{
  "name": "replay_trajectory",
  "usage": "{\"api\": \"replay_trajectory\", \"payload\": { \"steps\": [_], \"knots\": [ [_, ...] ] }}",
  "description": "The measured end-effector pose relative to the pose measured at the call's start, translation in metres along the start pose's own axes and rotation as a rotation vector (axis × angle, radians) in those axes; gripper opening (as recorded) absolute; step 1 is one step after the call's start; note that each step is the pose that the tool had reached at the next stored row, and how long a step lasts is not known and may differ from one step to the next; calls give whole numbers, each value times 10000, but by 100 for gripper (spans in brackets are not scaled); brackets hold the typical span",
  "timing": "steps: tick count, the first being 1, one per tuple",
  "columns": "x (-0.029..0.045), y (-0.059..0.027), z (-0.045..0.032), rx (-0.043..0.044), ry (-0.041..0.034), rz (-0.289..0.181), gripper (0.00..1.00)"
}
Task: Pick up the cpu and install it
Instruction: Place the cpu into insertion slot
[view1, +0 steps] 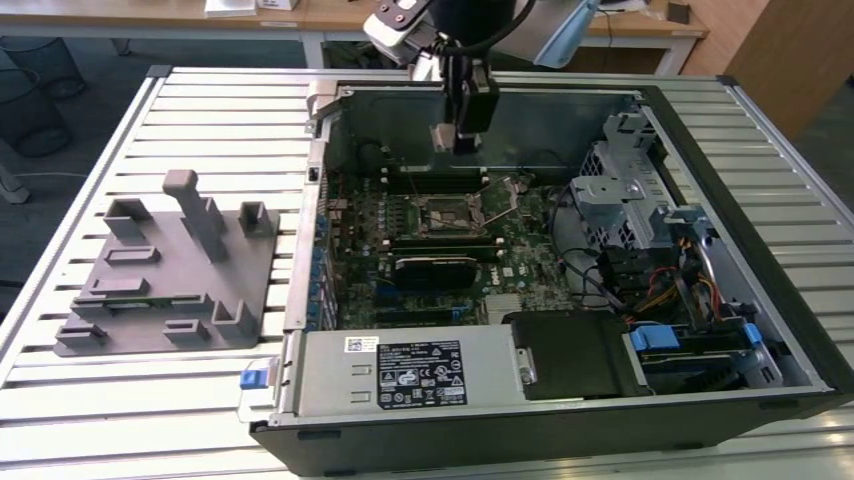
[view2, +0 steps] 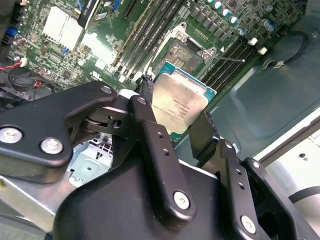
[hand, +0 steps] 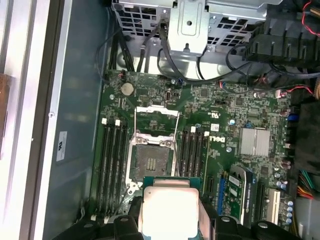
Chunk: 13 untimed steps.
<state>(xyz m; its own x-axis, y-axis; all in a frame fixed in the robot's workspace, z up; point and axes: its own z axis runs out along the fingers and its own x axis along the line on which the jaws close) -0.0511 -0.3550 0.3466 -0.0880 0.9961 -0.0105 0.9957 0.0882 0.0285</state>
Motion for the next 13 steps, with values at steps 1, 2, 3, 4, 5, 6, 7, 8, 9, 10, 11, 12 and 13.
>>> {"api": "replay_trajectory", "payload": {
  "steps": [1,2,3,4,5,6,7,8,9,10,11,12,13],
  "knots": [
    [0,0,4,1,-1,0,53],
    [1,0,8,1,-2,0,53],
    [1,2,10,2,-3,0,53],
    [1,2,13,2,-2,1,53],
    [1,2,20,1,-1,2,53],
    [0,3,30,0,0,1,53],
    [1,6,41,1,-1,0,53],
    [1,9,54,0,12,0,53],
    [1,12,65,-4,52,1,53],
    [1,15,74,-8,109,3,53],
    [1,17,82,-13,176,6,53],
    [1,22,95,-20,238,8,53],
    [1,27,111,-22,261,9,53]
  ]
}}
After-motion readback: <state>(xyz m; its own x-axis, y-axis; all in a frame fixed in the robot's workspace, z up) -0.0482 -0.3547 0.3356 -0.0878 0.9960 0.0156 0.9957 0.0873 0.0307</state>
